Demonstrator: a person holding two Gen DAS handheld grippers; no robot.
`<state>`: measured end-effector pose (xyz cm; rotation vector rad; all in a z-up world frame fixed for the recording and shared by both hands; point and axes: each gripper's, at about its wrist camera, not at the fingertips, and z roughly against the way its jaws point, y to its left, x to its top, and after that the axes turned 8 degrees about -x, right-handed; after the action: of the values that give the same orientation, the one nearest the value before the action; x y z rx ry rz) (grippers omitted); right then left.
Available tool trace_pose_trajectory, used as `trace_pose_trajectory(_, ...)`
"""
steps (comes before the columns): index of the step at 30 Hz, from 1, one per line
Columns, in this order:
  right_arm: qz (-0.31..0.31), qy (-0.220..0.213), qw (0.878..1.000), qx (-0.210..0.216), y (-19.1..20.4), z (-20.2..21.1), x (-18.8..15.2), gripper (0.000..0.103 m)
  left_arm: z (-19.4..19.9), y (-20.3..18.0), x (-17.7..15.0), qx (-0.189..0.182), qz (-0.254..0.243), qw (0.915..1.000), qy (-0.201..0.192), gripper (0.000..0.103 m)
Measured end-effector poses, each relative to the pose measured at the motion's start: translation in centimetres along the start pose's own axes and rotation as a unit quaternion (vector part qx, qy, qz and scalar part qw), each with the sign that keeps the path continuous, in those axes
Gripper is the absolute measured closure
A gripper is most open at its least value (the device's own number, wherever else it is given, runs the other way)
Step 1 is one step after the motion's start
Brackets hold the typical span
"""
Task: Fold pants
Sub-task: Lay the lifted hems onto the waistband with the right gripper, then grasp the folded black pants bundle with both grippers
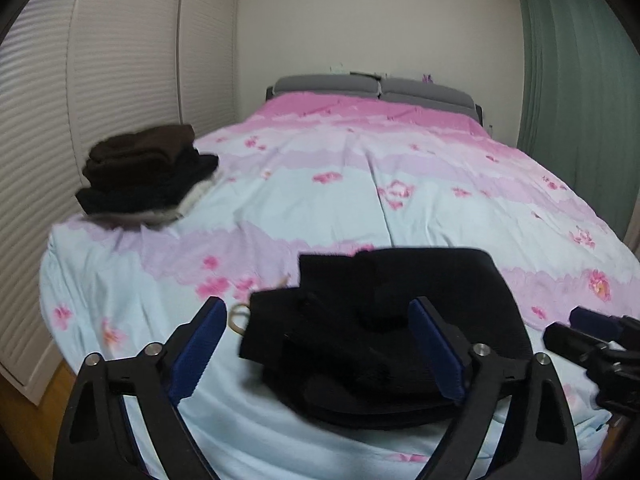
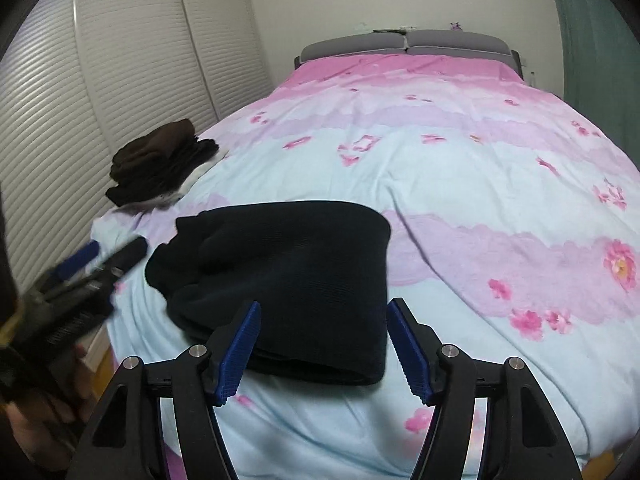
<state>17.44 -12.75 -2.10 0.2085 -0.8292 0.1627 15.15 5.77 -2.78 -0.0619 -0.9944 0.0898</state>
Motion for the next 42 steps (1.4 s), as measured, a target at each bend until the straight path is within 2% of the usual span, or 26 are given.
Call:
trace_pose_trajectory(4,0.004,-0.006,1.0,-0.001,-0.7,0.0,0.4,0.037,-1.9,0.3,-0.9,-0.005,0.017,0.9996,0.02,0.026)
trace_pose_trajectory(6,0.006,-0.007,1.0,0.0,-1.0,0.0,0.4,0.037,-2.8,0.8,-1.3,-0.01,0.029,0.9991,0.03,0.039)
trace_pose_trajectory(8,0.001,-0.004,1.0,0.003,-1.4,-0.5,0.3,0.037,-3.6,1.2,-1.7,-0.016,0.036,0.9985,0.039,0.059)
trace_pose_trajectory(12,-0.017,0.011,1.0,0.009,-2.2,-1.4,-0.1,0.037,-4.2,1.5,-2.0,-0.029,0.043,0.998,0.036,0.073)
trace_pose_trajectory(14,-0.025,0.016,0.999,0.011,-2.5,-1.8,-0.2,0.037,-3.8,1.6,-1.9,-0.035,0.044,0.9979,0.032,0.088)
trace_pose_trajectory(16,-0.03,0.018,0.999,0.009,-2.8,-2.1,-0.3,0.037,-3.1,1.8,-1.6,-0.036,0.045,0.9981,0.024,0.09)
trace_pose_trajectory(22,-0.025,0.005,1.0,0.008,-2.4,-1.8,0.4,0.037,-1.5,3.0,-1.2,-0.031,0.053,0.998,0.011,0.09)
trace_pose_trajectory(28,-0.015,0.002,1.0,0.009,-1.5,-2.4,0.9,0.037,-4.7,4.1,-3.4,-0.007,0.047,0.9977,0.049,0.09)
trace_pose_trajectory(31,-0.012,0.015,1.0,0.009,-1.1,-3.4,0.4,0.037,-4.5,3.7,-3.1,-0.005,0.037,0.9984,0.042,0.089)
trace_pose_trajectory(34,-0.012,0.027,1.0,0.011,-1.0,-4.0,-0.1,0.037,-3.7,3.3,-2.5,0.007,0.034,0.9988,0.035,0.075)
trace_pose_trajectory(35,-0.013,0.027,0.999,0.012,-0.9,-4.1,-0.1,0.037,-3.3,3.2,-2.3,0.011,0.034,0.999,0.029,0.063)
trace_pose_trajectory(36,-0.013,0.026,1.0,0.012,-0.9,-4.0,0.0,0.037,-2.7,3.2,-2.1,0.016,0.033,0.9991,0.022,0.055)
trace_pose_trajectory(37,-0.012,0.023,1.0,0.013,-0.9,-3.9,0.2,0.037,-2.1,3.1,-1.8,0.02,0.033,0.9992,0.014,0.041)
trace_pose_trajectory(42,0.004,0.006,1.0,0.015,-0.7,-3.5,1.8,0.037,0.9,2.2,1.2,0.016,0.027,0.9989,-0.035,0.035)
